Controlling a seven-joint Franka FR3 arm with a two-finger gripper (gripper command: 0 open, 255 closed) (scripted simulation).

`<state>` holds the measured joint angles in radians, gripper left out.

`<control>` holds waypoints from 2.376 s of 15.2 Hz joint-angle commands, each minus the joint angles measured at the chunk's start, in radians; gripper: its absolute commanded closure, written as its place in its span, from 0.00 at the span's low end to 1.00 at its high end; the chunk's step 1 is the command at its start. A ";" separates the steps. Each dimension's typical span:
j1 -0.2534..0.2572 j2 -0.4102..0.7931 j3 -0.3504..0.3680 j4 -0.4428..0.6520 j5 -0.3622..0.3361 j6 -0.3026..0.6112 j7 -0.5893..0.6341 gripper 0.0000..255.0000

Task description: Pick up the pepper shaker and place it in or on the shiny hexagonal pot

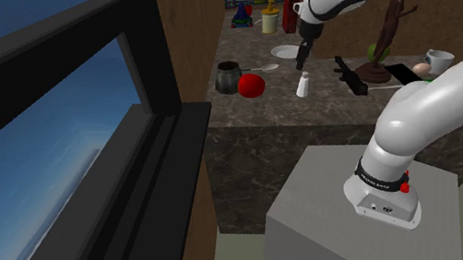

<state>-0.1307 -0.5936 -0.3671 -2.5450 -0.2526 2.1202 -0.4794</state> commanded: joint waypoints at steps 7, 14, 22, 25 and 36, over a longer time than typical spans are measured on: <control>0.021 0.234 -0.213 0.048 0.050 0.226 -0.215 0.00; 0.050 0.336 -0.270 0.041 0.107 0.332 -0.280 0.00; 0.062 0.371 -0.283 0.032 0.131 0.372 -0.297 0.00; 0.062 0.371 -0.283 0.032 0.131 0.372 -0.297 1.00; 0.056 0.349 -0.274 0.044 0.117 0.341 -0.285 1.00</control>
<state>-0.0729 -0.2360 -0.6453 -2.5072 -0.1305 2.4748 -0.7696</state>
